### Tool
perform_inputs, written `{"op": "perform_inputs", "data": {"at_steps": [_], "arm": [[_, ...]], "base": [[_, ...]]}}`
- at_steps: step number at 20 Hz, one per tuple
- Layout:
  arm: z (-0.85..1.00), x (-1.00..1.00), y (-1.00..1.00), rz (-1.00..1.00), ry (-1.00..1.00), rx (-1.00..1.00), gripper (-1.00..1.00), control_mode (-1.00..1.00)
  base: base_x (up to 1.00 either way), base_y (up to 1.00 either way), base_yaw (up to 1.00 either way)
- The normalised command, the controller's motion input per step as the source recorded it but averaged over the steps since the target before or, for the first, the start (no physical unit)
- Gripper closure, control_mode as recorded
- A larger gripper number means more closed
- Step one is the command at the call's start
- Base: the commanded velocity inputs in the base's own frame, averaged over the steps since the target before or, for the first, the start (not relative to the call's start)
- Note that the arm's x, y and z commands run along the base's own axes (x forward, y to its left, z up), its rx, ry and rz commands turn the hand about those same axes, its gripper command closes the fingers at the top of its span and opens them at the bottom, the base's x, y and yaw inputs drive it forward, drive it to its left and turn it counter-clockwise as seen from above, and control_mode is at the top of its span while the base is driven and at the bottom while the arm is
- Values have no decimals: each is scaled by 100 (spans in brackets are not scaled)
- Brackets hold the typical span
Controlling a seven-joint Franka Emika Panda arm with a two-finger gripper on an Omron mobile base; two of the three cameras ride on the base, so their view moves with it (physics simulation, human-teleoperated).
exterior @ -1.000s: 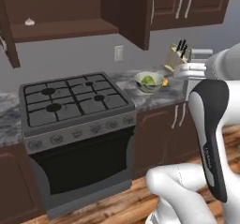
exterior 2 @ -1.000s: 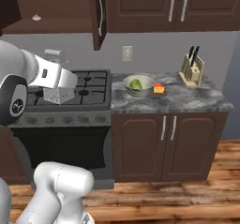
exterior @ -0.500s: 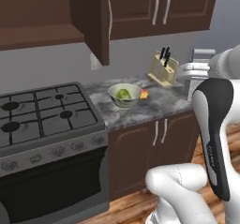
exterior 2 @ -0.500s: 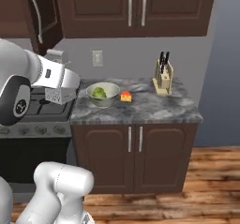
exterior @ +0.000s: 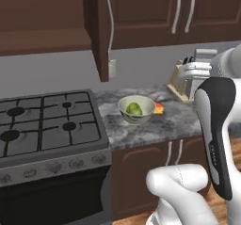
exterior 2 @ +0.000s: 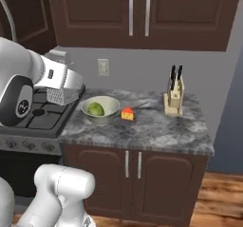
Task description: Pick the cheese from the fridge and the cheese grater from the cabinet and place them next to the salad bowl.
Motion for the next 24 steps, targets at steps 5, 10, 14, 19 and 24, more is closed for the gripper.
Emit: {"op": "perform_inputs", "data": {"at_steps": [5, 10, 14, 19, 24], "arm": [[0, 0, 0, 0, 0, 0, 100, 100], [0, 0, 0, 0, 0, 0, 100, 100], [0, 0, 0, 0, 0, 0, 100, 100], [0, 0, 0, 0, 0, 0, 100, 100], [0, 0, 0, 0, 0, 0, 100, 100]], "base": [[35, -33, 36], [43, -63, 8], [75, -25, -4], [65, 0, -7], [0, 0, 0]]}}
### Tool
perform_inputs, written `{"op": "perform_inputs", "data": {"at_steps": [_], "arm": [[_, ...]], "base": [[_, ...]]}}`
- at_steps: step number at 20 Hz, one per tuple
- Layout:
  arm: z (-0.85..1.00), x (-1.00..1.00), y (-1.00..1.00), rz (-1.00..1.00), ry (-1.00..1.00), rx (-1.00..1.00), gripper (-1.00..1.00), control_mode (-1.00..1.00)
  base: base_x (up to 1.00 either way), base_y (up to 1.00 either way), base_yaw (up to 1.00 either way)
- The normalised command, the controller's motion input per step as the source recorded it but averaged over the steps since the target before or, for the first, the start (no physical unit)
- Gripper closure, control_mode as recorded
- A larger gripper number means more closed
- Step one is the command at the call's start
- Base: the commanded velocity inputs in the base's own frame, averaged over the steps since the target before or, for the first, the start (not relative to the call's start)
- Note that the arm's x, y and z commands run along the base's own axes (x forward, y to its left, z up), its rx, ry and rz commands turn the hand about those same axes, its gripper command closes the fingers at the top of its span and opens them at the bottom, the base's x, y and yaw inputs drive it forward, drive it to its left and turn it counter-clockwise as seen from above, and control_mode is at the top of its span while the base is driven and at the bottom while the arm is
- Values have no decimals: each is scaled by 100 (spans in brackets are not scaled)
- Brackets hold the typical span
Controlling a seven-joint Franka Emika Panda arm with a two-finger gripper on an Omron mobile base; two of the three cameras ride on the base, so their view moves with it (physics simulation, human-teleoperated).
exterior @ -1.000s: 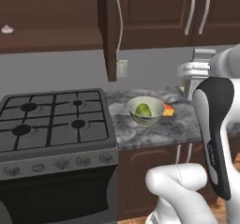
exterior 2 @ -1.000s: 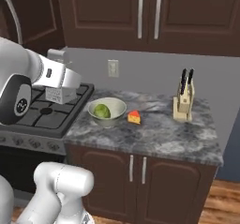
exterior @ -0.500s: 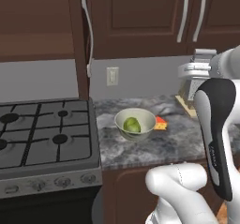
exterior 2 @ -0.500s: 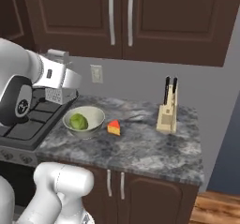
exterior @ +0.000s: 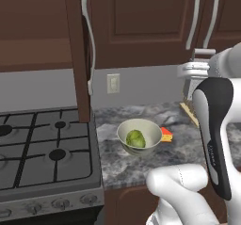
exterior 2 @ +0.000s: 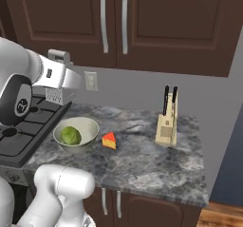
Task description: Pick the cheese from the fridge and the cheese grater from the cabinet and place them next to the salad bowl.
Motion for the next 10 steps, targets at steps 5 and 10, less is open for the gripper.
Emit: {"op": "perform_inputs", "data": {"at_steps": [5, 10], "arm": [[0, 0, 0, 0, 0, 0, 100, 100], [0, 0, 0, 0, 0, 0, 100, -100]], "base": [[0, 0, 0], [0, 0, 0]]}}
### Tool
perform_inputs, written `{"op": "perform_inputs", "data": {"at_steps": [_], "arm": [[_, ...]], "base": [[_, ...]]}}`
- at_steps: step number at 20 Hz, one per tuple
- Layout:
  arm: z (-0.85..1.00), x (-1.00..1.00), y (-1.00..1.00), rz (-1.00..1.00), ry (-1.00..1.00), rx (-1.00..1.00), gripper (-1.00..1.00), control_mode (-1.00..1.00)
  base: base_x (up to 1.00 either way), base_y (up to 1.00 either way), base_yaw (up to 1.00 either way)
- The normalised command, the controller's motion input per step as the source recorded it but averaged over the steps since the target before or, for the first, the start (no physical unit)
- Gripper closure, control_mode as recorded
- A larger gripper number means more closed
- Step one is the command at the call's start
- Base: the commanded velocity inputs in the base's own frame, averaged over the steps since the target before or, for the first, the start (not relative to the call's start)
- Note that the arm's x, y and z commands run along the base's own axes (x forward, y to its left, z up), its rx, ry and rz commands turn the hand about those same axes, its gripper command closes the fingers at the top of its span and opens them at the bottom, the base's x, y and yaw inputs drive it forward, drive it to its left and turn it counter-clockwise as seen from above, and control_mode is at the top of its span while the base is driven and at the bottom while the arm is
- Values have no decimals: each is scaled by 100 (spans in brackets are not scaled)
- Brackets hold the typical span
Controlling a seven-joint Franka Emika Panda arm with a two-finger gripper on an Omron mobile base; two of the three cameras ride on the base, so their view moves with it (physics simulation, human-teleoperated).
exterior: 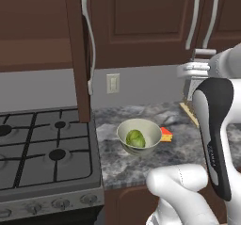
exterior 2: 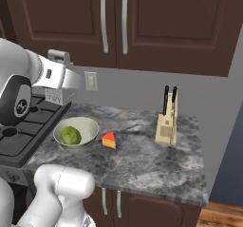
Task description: Pick the cheese from the fridge and the cheese grater from the cabinet and place them next to the salad bowl.
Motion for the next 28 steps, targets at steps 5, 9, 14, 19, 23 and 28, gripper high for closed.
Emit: {"op": "perform_inputs", "data": {"at_steps": [5, 9, 14, 19, 23, 28], "arm": [[-12, 7, 0, 2, 0, 3, 100, -100], [-53, 56, 0, 27, 1, 15, 100, -100], [-23, 75, -15, 47, -6, 13, 100, -100], [-7, 41, -19, 54, -14, 3, 100, -100], [-6, -19, -10, 26, -8, -1, 100, -100], [-29, -7, -11, 9, 2, -1, 100, -100]], "base": [[0, 0, 0], [0, 0, 0], [0, 0, 0], [0, 0, 0], [0, 0, 0], [0, 0, 0]]}}
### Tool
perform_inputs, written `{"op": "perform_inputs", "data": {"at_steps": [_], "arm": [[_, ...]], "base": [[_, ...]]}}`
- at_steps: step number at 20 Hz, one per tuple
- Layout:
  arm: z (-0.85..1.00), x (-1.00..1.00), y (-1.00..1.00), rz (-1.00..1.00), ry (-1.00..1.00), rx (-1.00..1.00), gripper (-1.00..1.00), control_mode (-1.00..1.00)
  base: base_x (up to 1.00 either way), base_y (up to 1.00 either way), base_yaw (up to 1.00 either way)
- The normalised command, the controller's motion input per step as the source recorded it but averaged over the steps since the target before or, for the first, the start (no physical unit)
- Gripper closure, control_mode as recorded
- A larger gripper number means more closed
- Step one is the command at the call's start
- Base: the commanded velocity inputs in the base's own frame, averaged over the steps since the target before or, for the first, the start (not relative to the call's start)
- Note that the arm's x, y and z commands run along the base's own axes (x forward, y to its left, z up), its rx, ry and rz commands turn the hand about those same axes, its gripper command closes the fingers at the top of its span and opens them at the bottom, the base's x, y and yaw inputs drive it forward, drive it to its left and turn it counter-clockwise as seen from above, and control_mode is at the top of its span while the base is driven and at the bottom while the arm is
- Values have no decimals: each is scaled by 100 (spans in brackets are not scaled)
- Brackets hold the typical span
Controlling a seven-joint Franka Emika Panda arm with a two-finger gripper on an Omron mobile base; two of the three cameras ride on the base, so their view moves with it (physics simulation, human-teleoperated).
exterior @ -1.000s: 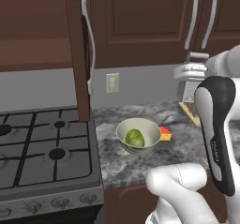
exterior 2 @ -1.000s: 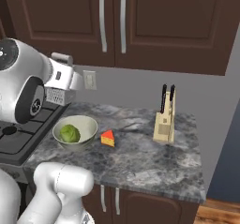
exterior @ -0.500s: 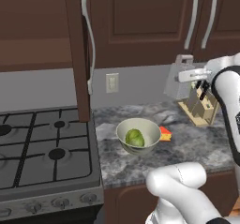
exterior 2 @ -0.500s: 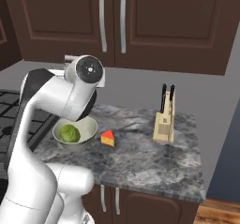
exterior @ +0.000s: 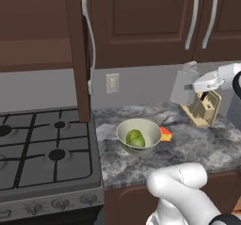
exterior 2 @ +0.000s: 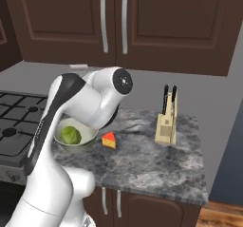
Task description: Pick the cheese from the fridge and the cheese grater from the cabinet and place them next to the salad bowl.
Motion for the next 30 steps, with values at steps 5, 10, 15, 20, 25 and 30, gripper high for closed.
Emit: {"op": "perform_inputs", "data": {"at_steps": [5, 10, 15, 20, 25, 30], "arm": [[-66, 0, -2, 0, 1, -6, 100, -100], [-62, 0, -4, 0, 0, -9, 100, -100], [-68, 0, -10, 0, 0, -6, 100, -100], [-73, 10, -14, 0, 0, -1, 100, -100], [-71, 26, -13, 0, 0, 0, 100, -100], [-56, 31, -15, 0, 0, 0, 100, -100]], "base": [[0, 0, 0], [0, 0, 0], [0, 0, 0], [0, 0, 0], [0, 0, 0], [0, 0, 0]]}}
